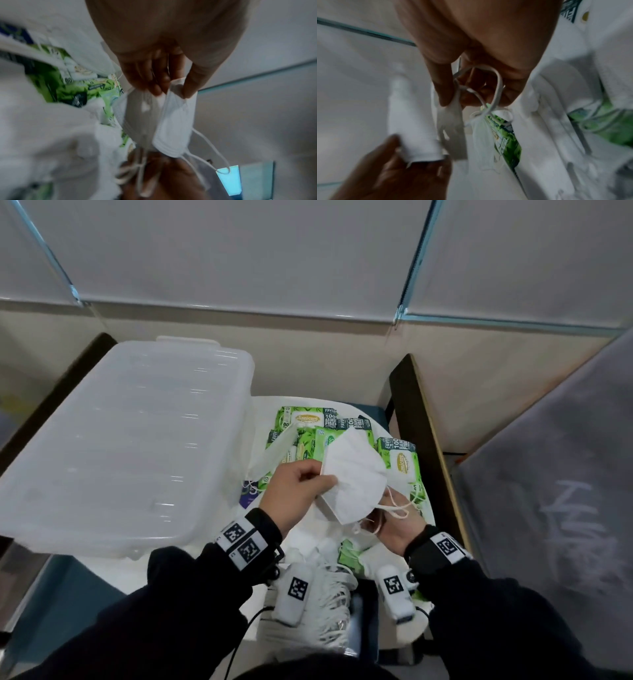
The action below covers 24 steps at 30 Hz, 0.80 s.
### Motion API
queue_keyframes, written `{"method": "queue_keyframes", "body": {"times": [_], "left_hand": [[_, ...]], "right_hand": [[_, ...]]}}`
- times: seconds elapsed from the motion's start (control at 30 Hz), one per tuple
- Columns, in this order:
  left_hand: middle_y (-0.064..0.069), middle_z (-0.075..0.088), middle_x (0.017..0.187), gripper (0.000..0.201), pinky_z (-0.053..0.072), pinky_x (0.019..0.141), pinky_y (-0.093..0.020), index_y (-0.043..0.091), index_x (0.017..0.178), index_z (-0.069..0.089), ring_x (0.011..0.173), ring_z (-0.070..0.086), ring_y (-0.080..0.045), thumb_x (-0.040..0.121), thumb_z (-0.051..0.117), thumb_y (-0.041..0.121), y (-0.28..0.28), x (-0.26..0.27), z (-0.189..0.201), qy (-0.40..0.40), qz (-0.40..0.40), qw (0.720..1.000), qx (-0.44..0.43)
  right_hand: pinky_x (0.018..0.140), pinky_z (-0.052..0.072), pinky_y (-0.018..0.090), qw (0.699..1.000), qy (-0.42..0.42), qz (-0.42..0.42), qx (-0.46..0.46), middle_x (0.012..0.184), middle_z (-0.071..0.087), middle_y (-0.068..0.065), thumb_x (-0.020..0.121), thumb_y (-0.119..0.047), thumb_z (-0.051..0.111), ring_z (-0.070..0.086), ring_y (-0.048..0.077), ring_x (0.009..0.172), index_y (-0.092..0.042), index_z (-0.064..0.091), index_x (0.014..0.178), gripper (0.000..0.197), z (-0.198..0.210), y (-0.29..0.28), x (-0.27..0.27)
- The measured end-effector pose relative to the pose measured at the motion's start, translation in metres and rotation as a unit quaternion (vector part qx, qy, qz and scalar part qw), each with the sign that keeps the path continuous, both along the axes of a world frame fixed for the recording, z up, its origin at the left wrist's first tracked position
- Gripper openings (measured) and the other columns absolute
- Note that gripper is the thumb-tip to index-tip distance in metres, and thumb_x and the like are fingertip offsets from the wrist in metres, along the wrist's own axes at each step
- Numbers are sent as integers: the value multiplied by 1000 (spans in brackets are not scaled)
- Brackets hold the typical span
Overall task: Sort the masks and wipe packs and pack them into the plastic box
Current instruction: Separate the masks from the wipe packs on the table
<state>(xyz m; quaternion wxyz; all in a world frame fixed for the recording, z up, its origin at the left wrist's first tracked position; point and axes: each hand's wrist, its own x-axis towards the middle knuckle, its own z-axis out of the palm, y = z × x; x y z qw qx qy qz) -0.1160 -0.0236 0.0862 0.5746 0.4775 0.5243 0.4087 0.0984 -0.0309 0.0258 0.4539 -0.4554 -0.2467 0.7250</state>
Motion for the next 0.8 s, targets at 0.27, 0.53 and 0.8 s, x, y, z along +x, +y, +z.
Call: {"method": "queue_keyframes", "body": {"times": [0.27, 0.53, 0.8], "left_hand": [[-5, 38, 61, 33, 39, 51, -25, 10, 61, 49, 57, 40, -16, 80, 72, -4, -26, -39, -12, 76, -37, 996, -39], [-9, 54, 62, 26, 44, 54, -28, 11, 76, 59, 53, 49, -17, 80, 75, -10, -58, -82, -16, 78, -53, 995, -23], [-17, 76, 99, 46, 59, 67, -34, 25, 126, 54, 85, 75, -30, 91, 68, -1, -82, -108, -28, 81, -47, 995, -35]], "right_hand": [[54, 43, 26, 1000, -13, 17, -7, 86, 56, 23, 71, -24, 92, 53, 21, 62, 8, 66, 106, 54, 14, -50, -23], [57, 25, 34, 978, -166, 120, -41, 64, 53, 8, 87, -31, 80, 41, 19, 56, -16, 71, 66, 28, 25, -91, -45], [49, 44, 27, 986, 8, -144, -82, 59, 43, 2, 97, -15, 60, 53, 19, 52, -17, 45, 68, 33, 30, -98, -71]]}}
